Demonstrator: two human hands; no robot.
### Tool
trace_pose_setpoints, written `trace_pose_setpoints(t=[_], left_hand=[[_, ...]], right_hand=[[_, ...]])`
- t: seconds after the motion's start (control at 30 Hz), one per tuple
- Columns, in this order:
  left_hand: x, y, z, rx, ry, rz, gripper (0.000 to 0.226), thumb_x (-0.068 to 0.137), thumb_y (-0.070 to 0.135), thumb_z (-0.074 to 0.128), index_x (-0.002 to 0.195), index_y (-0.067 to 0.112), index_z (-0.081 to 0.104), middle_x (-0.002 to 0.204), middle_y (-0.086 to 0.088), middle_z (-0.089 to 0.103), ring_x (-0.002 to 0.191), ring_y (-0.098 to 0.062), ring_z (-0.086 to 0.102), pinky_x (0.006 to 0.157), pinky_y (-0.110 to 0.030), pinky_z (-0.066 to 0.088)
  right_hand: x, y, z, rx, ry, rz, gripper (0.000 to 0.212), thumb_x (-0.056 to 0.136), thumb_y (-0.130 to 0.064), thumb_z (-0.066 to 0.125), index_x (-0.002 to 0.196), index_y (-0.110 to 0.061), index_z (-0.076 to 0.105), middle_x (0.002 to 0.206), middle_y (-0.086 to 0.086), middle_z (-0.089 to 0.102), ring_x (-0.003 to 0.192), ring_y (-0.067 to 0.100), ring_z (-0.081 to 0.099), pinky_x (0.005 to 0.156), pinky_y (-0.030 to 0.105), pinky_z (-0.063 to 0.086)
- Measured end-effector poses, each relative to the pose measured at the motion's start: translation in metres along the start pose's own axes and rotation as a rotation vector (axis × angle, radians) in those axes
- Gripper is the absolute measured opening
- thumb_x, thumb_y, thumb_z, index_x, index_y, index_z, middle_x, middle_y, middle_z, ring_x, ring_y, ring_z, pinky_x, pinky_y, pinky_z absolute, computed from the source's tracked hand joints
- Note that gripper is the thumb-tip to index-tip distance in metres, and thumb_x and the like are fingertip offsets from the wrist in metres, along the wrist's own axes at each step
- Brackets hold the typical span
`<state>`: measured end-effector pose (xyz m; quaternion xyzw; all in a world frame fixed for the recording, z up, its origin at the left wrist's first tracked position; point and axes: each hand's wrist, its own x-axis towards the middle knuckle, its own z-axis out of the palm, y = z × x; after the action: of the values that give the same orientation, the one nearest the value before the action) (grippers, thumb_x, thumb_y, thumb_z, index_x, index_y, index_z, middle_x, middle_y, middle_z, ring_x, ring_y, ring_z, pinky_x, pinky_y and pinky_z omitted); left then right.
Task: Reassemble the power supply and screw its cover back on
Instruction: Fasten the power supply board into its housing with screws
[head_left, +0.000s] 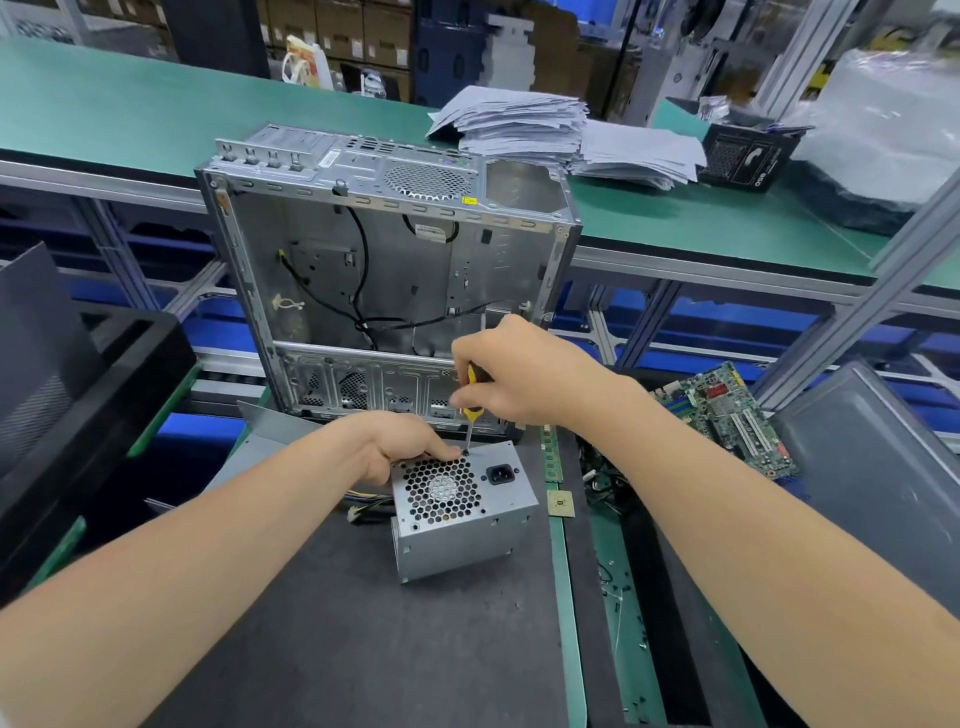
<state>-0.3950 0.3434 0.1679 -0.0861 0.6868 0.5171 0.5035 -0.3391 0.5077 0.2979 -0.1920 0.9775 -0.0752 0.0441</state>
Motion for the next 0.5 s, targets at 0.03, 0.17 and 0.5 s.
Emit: trace_pose_setpoints(t=[0.03,0.17,0.5], left_hand=[[0.000,0.000,0.000,-0.001,-0.003,-0.002,0.039,0.096,0.015,0.071,0.130,-0.001,0.064,0.127,-0.018,0.071,0.122,-0.035,0.066,0.109,-0.052,0.050],[0.002,0.000,0.000,-0.002,0.001,-0.002,0.044,0.096,0.015,0.072,0.135,-0.002,0.061,0.131,-0.018,0.068,0.126,-0.034,0.064,0.111,-0.052,0.049],[-0.001,-0.003,0.000,-0.027,-0.017,0.020,0.037,0.099,0.014,0.068,0.133,0.000,0.064,0.128,-0.017,0.071,0.124,-0.034,0.065,0.109,-0.051,0.050]], right_hand=[[0.002,-0.003,0.004,0.015,0.033,0.049,0.030,0.096,-0.045,0.069,0.082,-0.020,0.058,0.072,-0.006,0.056,0.078,0.014,0.055,0.057,0.035,0.045],[0.013,-0.007,0.023,0.062,0.175,0.368,0.044,0.098,-0.035,0.064,0.067,-0.013,0.041,0.066,0.004,0.043,0.066,0.029,0.049,0.046,0.030,0.028],[-0.003,-0.005,-0.012,-0.147,-0.127,-0.247,0.007,0.099,-0.020,0.067,0.103,-0.025,0.064,0.110,-0.008,0.053,0.098,0.016,0.055,0.080,0.040,0.051]])
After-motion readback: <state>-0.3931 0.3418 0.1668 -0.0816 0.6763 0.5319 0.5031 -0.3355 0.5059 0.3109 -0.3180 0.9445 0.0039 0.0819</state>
